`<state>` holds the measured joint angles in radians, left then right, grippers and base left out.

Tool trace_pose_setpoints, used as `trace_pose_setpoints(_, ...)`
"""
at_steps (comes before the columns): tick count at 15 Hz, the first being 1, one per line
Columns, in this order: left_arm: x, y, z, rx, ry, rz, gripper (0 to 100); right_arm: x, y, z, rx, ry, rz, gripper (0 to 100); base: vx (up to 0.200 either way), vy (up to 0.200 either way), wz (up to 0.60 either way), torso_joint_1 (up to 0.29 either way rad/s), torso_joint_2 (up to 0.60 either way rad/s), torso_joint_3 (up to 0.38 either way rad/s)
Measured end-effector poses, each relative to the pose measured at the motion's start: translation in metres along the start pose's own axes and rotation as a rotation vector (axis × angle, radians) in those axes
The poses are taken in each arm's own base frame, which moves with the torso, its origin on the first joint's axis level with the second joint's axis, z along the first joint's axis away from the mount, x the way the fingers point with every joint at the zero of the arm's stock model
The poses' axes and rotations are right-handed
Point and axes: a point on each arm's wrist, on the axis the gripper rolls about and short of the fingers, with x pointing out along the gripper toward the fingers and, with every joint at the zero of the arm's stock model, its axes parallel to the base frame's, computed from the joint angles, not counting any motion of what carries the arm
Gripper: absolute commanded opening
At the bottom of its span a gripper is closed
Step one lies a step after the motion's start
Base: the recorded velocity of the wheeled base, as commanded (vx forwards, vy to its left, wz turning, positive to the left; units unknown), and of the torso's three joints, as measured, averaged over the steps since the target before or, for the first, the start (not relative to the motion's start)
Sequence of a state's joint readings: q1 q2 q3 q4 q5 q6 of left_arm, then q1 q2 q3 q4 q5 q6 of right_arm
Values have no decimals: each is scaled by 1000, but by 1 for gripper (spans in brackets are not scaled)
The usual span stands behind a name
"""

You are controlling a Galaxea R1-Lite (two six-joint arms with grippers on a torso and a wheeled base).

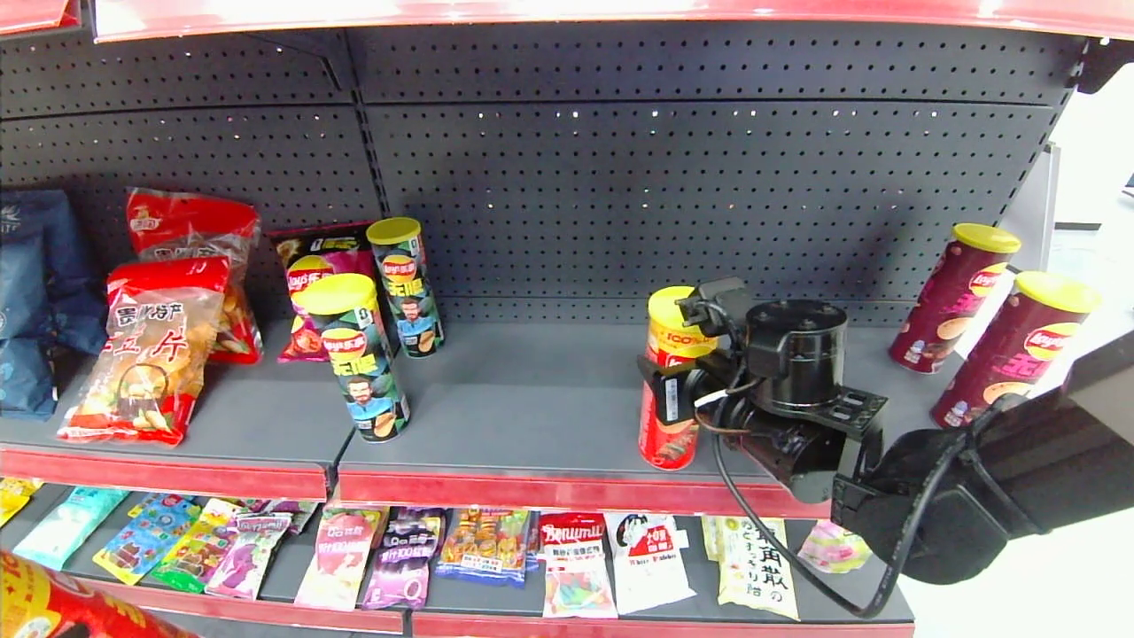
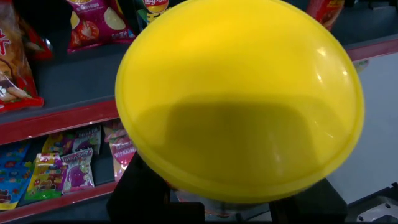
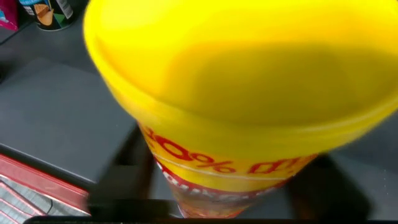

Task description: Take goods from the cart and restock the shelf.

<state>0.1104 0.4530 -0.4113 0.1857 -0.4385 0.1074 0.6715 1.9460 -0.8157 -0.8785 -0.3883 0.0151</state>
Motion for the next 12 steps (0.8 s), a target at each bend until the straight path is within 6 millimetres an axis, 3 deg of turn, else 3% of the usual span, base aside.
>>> trace_pose_setpoints(7, 0, 0, 0, 0, 0, 0, 0, -8, 0, 2, 1, -6, 0, 100, 0, 0, 0, 0, 0, 0)
trace_pose_setpoints(12, 0, 0, 0, 1, -2, -2, 0, -31, -4, 1, 15, 4, 14, 100, 0, 0, 0, 0, 0, 0)
